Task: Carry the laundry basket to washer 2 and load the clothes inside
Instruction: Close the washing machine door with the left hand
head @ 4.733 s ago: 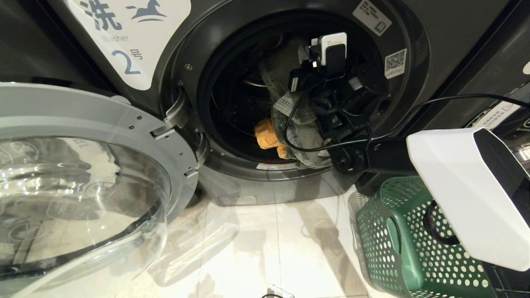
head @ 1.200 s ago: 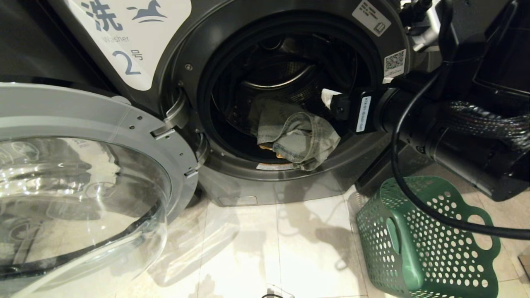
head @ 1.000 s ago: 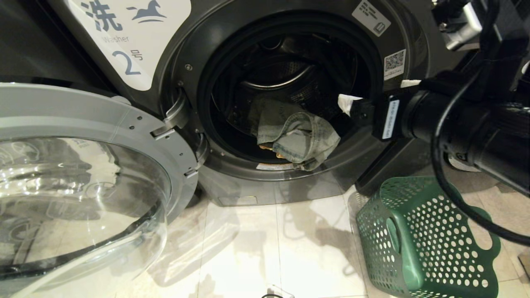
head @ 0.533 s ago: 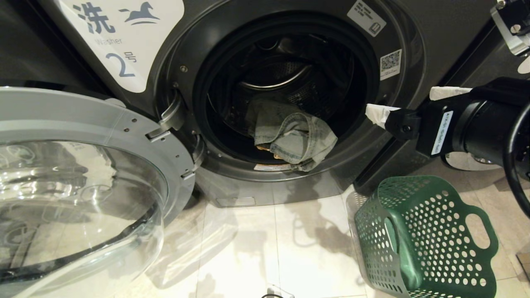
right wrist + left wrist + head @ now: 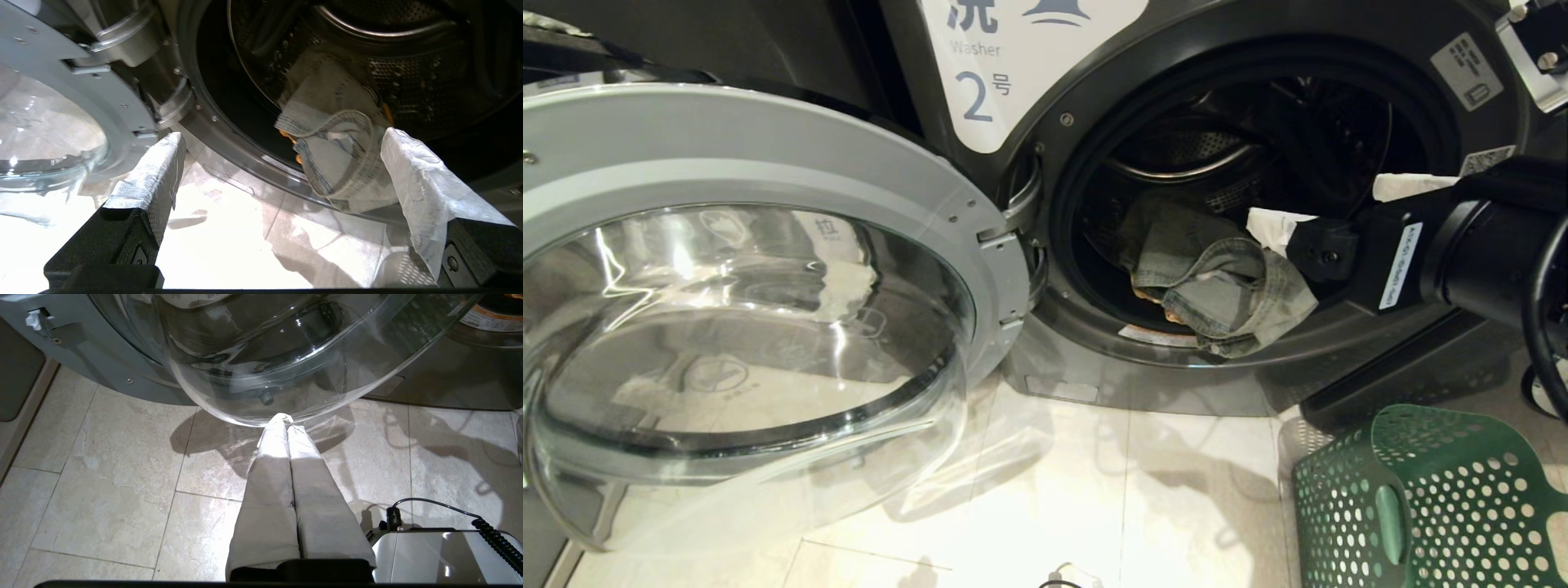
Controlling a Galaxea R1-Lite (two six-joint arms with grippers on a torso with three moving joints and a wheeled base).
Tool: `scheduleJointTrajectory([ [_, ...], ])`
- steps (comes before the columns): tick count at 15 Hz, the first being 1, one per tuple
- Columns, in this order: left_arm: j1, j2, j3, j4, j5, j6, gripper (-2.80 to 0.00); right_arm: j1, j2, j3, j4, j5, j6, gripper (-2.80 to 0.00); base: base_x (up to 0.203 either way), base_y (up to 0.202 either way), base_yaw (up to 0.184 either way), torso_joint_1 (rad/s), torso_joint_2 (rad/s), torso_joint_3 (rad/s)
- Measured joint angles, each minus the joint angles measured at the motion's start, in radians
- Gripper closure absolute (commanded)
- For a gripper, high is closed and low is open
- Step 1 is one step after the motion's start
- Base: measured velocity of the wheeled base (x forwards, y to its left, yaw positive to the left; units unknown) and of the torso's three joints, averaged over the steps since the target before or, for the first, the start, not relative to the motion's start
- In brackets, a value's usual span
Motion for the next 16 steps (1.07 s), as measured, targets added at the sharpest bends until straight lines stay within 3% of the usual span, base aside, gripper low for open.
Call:
scheduleJointTrajectory([
  [4,0.001,0.0,0.0,0.0,0.0,0.0,0.0,-0.012,0.0,0.032,0.001,-0.002,0.0,-2.8,0.0,0.0,0.0,0.0,0.0,0.0],
  [7,0.001,0.0,0.0,0.0,0.0,0.0,0.0,-0.051,0.008,0.137,0.0,0.0,0.012,-2.8,0.0,0.0,0.0,0.0,0.0,0.0],
  [11,0.001,0.0,0.0,0.0,0.0,0.0,0.0,-0.12,0.071,0.272,-0.04,0.066,0.087,-2.8,0.0,0.0,0.0,0.0,0.0,0.0],
  [14,0.001,0.0,0.0,0.0,0.0,0.0,0.0,-0.159,0.166,0.288,-0.114,0.089,0.185,-2.8,0.0,0.0,0.0,0.0,0.0,0.0],
  [16,0.001,0.0,0.0,0.0,0.0,0.0,0.0,-0.23,0.243,0.269,-0.201,0.095,0.204,-2.8,0.0,0.0,0.0,0.0,0.0,0.0],
])
